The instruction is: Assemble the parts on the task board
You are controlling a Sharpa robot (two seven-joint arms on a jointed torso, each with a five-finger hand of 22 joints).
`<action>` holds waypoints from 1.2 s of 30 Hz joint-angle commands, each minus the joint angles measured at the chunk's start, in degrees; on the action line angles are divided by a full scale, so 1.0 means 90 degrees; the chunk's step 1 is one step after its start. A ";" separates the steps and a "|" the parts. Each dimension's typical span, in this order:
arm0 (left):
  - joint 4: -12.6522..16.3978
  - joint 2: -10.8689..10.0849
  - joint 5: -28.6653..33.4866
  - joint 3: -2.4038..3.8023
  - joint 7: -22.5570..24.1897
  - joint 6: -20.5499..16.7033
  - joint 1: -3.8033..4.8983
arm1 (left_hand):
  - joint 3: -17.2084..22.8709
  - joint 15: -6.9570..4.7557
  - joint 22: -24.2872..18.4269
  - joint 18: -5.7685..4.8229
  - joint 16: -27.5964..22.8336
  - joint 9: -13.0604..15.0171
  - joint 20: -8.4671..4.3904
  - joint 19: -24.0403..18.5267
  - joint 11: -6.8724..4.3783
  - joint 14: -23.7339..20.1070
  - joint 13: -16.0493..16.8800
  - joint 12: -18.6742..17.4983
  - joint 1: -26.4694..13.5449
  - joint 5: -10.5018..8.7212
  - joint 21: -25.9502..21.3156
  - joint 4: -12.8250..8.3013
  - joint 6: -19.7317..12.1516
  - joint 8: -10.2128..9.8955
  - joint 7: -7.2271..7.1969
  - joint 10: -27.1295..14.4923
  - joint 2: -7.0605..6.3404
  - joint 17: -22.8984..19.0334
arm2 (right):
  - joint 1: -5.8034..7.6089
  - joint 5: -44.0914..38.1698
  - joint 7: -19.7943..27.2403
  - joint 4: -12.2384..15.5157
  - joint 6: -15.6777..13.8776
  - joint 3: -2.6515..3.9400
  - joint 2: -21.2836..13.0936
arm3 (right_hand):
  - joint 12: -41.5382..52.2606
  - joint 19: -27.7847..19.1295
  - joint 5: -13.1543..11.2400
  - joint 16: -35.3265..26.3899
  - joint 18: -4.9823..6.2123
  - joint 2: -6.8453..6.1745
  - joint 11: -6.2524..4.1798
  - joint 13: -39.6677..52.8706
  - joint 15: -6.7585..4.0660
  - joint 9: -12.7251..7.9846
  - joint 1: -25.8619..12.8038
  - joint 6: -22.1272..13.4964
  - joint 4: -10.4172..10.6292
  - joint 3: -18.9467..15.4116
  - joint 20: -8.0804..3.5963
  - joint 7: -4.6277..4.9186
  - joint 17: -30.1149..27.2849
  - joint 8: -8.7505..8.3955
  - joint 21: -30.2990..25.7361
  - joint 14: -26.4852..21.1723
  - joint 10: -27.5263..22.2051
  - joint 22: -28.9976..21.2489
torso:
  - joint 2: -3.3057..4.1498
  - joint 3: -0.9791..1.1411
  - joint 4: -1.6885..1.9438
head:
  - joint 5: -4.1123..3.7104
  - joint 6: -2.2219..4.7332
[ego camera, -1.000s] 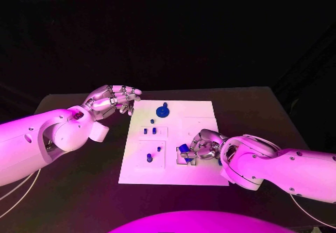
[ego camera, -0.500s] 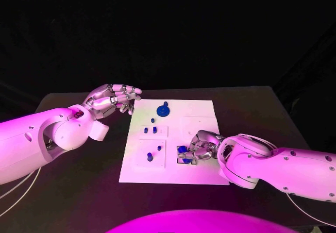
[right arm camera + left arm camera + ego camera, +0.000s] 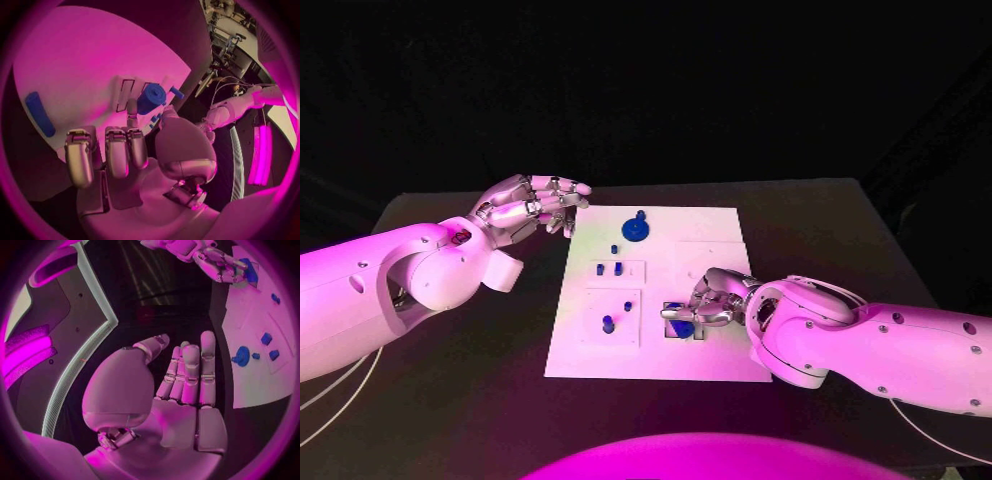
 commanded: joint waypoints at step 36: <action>0.0014 -0.0010 0.0032 0.0004 0.0014 0.0112 0.0000 | 0.0023 0.0018 -0.0015 0.0050 0.0031 0.0009 0.0012 0.0030 0.0000 -0.0036 0.0009 0.0025 0.0024 -0.0001 -0.0046 0.0016 -0.0041 0.0033 -0.0005 -0.0048 0.0006 -0.0009 | -0.0082 -0.0336 0.0408 0.0456 0.0065 -0.0003 -0.0445 | 0.0004 0.0672 0.0184 0.0021 -0.0042 0.0154 -0.0054 0.1646 -0.0055 0.0031 0.1361 -0.0082 -0.0034 0.0128 -0.0058 -0.0016 0.1676 0.0108 0.0028 0.0652 0.0646 0.1677 | 0.0002 0.0000 -0.0002 | 0.0010 0.0033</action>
